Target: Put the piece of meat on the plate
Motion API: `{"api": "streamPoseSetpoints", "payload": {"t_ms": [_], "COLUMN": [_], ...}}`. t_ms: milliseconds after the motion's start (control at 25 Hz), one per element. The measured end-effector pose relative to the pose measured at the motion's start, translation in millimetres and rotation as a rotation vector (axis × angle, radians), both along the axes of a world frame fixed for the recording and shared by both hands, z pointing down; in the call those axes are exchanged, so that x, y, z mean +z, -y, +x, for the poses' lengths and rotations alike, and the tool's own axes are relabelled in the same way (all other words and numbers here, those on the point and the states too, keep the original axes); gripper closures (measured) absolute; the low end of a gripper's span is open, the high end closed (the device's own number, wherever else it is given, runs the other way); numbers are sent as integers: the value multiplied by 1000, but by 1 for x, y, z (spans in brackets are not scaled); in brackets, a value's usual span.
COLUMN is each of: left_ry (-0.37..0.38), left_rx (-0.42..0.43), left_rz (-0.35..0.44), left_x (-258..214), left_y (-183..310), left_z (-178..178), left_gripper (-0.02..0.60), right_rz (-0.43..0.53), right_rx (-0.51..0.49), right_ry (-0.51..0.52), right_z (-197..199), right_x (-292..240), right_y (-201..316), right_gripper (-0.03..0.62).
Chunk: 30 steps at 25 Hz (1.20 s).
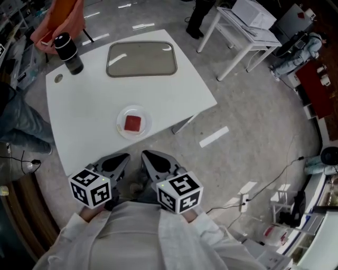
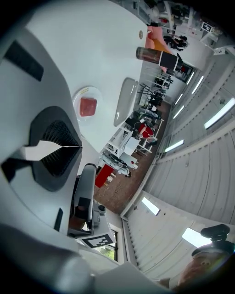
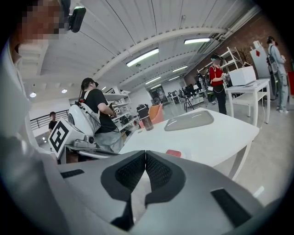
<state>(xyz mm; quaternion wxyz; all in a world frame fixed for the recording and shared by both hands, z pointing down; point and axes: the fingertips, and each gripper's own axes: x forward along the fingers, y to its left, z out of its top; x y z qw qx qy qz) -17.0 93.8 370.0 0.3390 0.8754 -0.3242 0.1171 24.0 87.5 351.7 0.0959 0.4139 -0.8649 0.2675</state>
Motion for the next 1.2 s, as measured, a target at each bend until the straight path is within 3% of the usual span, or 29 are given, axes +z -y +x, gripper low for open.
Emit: {"api": "streamPoseSetpoints", "payload": {"t_ms": [240, 680, 1200], "left_ry": [7, 13, 36], "left_rx": [-86, -210, -237], "left_rz": [-14, -40, -59], "left_x": [9, 17, 21], "left_y": [44, 92, 112], "left_z": [-1, -1, -17], "left_gripper": [571, 571, 571], "right_rz": [0, -10, -29], "right_rx": [-77, -129, -134], "right_ry": [-1, 3, 2], "right_z": [3, 23, 14], "right_x": [5, 11, 17], "right_y": [46, 97, 120], "right_gripper": [579, 579, 579]}}
